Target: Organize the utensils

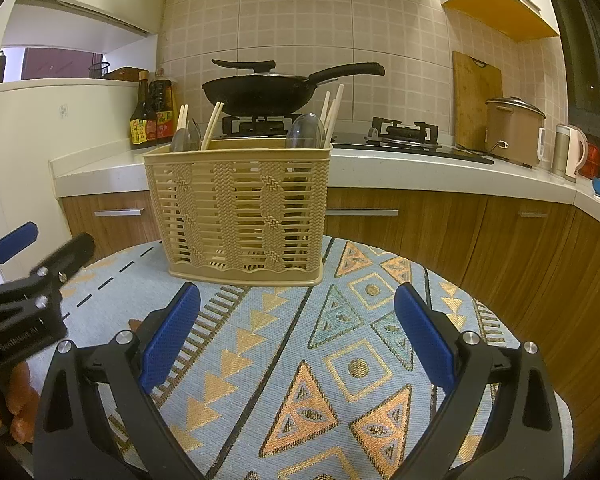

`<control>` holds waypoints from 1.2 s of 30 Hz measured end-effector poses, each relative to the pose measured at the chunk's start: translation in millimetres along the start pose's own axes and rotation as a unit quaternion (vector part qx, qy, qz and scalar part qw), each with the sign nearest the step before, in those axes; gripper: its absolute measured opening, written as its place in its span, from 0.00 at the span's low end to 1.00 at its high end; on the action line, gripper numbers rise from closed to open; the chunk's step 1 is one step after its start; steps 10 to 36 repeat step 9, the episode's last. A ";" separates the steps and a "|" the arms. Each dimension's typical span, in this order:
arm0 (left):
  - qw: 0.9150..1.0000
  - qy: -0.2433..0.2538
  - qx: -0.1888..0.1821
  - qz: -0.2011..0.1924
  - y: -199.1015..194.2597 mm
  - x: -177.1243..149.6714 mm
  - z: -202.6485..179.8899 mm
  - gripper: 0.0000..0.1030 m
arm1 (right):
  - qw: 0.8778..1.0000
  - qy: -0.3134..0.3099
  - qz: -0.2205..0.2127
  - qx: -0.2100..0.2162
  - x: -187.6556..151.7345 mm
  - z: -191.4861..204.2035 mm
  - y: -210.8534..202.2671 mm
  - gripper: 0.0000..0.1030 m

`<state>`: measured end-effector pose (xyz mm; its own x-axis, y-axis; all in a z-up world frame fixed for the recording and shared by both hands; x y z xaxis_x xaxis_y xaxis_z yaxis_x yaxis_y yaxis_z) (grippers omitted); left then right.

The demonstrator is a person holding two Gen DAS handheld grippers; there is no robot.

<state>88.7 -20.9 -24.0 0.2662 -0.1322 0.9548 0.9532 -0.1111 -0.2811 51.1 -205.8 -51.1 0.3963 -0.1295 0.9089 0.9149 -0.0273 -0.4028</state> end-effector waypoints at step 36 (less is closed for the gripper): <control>1.000 0.009 -0.010 0.002 -0.1 0.0 -5.7 0.93 | 1.000 -0.001 -0.001 -0.001 0.2 0.0 -0.3 0.90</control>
Point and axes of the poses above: each gripper's, at about its wrist camera, not at the fingertips, and y roughly the way its jaws point, z to its left, x to its top, the point moved 8 cm from there along y, roughly the way its jaws point, and after that the axes turned 4 degrees about y, right-handed, at the moved point
